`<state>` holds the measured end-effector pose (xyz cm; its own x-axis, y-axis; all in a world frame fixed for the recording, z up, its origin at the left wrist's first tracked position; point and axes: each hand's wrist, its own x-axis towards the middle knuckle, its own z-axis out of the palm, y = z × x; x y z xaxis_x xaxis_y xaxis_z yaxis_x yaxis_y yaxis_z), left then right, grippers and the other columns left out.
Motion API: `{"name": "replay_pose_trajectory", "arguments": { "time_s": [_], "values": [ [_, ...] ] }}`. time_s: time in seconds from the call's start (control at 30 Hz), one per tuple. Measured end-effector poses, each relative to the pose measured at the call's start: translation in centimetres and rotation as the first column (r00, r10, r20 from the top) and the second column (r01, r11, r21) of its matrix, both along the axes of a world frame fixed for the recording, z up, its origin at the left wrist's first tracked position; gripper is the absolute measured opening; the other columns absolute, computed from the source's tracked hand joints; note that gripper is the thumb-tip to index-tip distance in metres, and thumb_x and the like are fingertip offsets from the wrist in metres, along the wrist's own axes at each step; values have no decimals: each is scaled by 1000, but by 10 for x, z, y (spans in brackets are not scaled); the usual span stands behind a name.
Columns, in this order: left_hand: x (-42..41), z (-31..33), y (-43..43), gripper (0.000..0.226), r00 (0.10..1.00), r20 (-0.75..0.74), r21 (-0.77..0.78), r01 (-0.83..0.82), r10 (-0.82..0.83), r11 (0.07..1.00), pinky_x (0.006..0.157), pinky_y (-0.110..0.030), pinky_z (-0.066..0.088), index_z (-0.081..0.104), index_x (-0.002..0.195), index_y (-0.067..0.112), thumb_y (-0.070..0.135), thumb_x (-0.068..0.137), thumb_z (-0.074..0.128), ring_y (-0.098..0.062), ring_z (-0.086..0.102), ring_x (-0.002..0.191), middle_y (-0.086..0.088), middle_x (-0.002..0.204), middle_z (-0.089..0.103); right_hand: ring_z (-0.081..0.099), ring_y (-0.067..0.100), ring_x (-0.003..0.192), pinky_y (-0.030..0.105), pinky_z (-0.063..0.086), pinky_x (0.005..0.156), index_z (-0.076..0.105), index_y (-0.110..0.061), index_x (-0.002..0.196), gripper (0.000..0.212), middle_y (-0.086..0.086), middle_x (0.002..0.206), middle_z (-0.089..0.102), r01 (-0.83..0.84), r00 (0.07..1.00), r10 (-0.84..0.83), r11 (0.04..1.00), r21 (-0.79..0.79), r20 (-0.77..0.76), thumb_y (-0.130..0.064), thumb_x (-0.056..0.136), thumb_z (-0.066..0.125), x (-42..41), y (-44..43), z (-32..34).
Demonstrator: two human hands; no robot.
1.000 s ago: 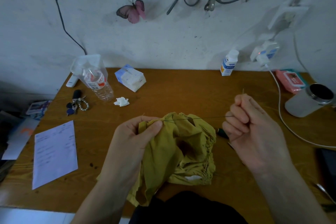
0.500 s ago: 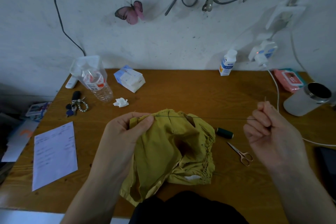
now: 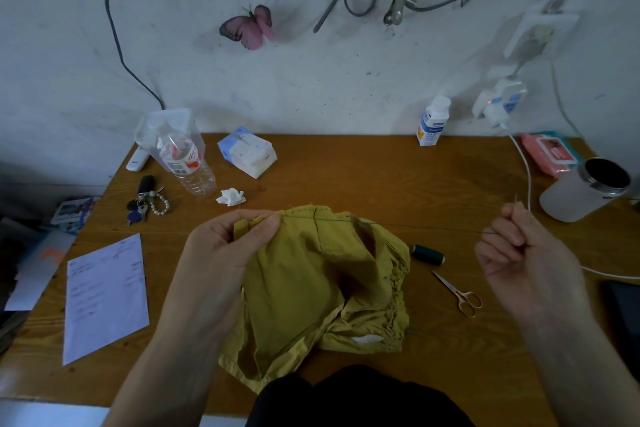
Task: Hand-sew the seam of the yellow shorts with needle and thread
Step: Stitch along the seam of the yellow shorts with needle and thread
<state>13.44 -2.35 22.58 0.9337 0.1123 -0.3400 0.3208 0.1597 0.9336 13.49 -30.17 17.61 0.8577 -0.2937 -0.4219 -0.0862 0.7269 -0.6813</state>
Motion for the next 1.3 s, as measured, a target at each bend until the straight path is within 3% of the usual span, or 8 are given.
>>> {"name": "replay_pose_trajectory", "arguments": {
  "time_s": [0.23, 0.4, 0.6, 0.67, 0.77, 0.93, 1.03, 1.3],
  "values": [
    [-1, 3, -1, 13, 1000, 12, -29, 28, -28, 999, 56, -19, 54, 77, 71, 18, 22, 64, 67, -16, 72, 70, -7, 77, 75, 33, 2, 43, 13, 33, 38, 56, -18, 77, 24, -9, 53, 40, -20, 1000, 19, 999, -37, -14, -26, 95, 43, 0, 6, 3],
    [-3, 8, -7, 15, 996, 17, -45, 87, -86, 995, 57, -20, 55, 77, 70, 18, 24, 60, 67, -16, 72, 70, -7, 77, 75, 33, 4, 44, 14, 31, 39, 56, -15, 76, 15, -6, 53, 39, -128, 984, 148, 975, -183, 97, -24, 83, 46, -1, 24, 16],
    [-6, 12, -15, 13, 990, -1, -86, 137, -138, 987, 55, -20, 55, 77, 69, 17, 19, 62, 66, -17, 72, 67, -8, 74, 75, 32, 6, 47, 15, 32, 42, 57, -15, 78, 30, -6, 54, 40, -162, 962, 224, 929, -332, 155, -13, 97, 35, -1, 38, 30],
    [-7, 13, -17, 13, 986, -5, -66, 168, -169, 984, 58, -22, 55, 77, 68, 19, 20, 63, 66, -16, 72, 67, -7, 74, 75, 36, 5, 48, 15, 35, 44, 59, -16, 79, 31, -8, 53, 43, -207, 921, 346, 824, -528, 179, -8, 97, 34, -6, 46, 35],
    [-8, 14, -22, 13, 978, 6, -29, 206, -206, 978, 68, -24, 53, 77, 70, 19, 23, 63, 66, -16, 71, 68, -7, 74, 75, 44, 2, 50, 13, 39, 48, 59, -20, 87, 21, -10, 56, 51, -218, 801, 577, 528, -821, 159, -10, 93, 41, -12, 63, 42],
    [-10, 20, -27, 15, 967, 17, -7, 254, -254, 967, 67, -25, 53, 77, 69, 19, 25, 62, 65, -15, 69, 65, -7, 70, 73, 54, 9, 56, 18, 43, 51, 57, -28, 88, 12, -12, 63, 58, -128, 672, 736, 223, -966, 81, -20, 89, 49, -17, 81, 47],
    [-11, 22, -28, 15, 966, 13, -13, 260, -260, 966, 57, -19, 53, 76, 68, 17, 24, 61, 65, -14, 69, 62, -7, 68, 72, 59, 9, 64, 26, 47, 55, 63, -26, 90, 14, -9, 71, 64, -60, 700, 710, 165, -984, 76, -31, 89, 50, -16, 82, 47],
    [-12, 22, -29, 15, 961, 23, 25, 274, -274, 961, 56, -15, 52, 76, 67, 20, 26, 61, 64, -13, 69, 61, -5, 66, 72, 60, -3, 69, 7, 43, 58, 67, -26, 88, 12, -17, 73, 65, -21, 727, 683, 136, -991, 78, -21, 86, 56, -15, 82, 48]
  ]
}}
